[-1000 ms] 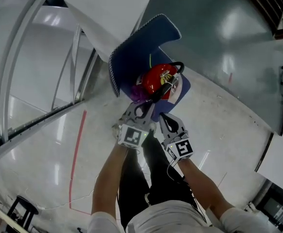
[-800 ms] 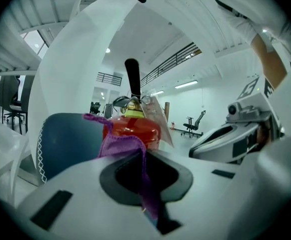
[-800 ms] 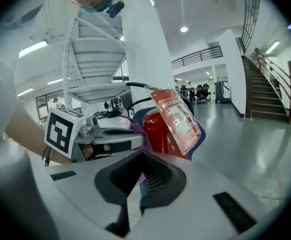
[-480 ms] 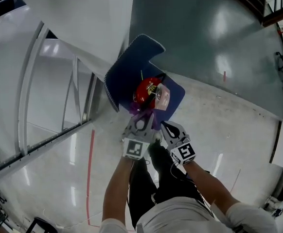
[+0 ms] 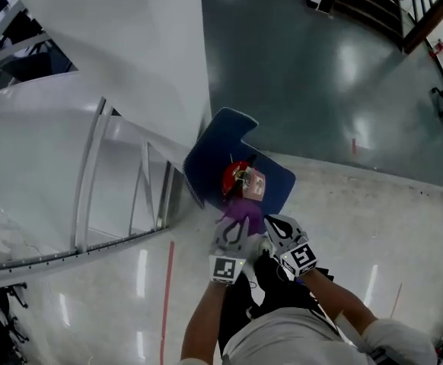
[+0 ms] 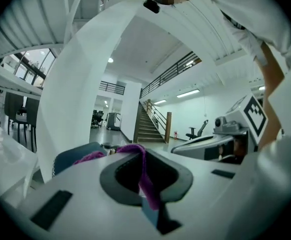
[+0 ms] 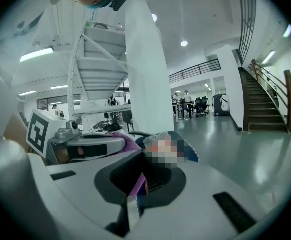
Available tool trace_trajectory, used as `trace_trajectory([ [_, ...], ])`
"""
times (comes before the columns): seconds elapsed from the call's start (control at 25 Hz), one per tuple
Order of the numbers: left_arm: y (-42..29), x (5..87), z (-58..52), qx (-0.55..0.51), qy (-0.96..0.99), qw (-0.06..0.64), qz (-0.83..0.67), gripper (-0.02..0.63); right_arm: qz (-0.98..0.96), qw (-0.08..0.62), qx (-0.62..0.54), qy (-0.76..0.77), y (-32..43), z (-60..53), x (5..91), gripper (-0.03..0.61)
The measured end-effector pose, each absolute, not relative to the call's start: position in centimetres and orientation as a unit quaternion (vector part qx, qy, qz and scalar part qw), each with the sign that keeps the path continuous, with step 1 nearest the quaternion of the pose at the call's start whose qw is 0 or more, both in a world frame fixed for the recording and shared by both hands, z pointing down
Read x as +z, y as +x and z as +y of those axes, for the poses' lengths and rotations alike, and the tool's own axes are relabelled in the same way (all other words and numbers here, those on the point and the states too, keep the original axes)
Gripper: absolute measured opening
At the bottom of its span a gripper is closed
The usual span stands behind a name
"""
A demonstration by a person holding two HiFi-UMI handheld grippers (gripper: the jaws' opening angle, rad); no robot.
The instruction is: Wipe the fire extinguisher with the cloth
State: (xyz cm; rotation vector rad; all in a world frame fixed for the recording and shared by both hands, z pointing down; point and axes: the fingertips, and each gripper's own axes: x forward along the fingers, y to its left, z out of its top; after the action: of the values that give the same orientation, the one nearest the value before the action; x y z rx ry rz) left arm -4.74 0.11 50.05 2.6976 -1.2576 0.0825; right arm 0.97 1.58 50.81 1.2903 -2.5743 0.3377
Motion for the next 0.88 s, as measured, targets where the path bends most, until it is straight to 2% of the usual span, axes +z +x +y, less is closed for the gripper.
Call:
trace_trajectory([
  [0.24, -4.9, 43.2, 2.3, -0.001, 0.890, 0.071, -0.451, 0.020, -0.887, 0.067, 0.088, 0.448, 1.1, 2.3, 44.4, 0.012],
  [0.48, -6.0, 37.1, 4.0, 0.004, 0.862, 0.026, -0.506, 0.020, -0.900, 0.032, 0.041, 0.432, 0.7, 3.2, 37.9, 0.012],
  [0.88, -8.3, 32.3, 5.7, -0.013, 0.819, 0.019, -0.574, 0.020, -0.899, -0.004, 0.028, 0.436, 1.9, 4.8, 32.9, 0.012],
])
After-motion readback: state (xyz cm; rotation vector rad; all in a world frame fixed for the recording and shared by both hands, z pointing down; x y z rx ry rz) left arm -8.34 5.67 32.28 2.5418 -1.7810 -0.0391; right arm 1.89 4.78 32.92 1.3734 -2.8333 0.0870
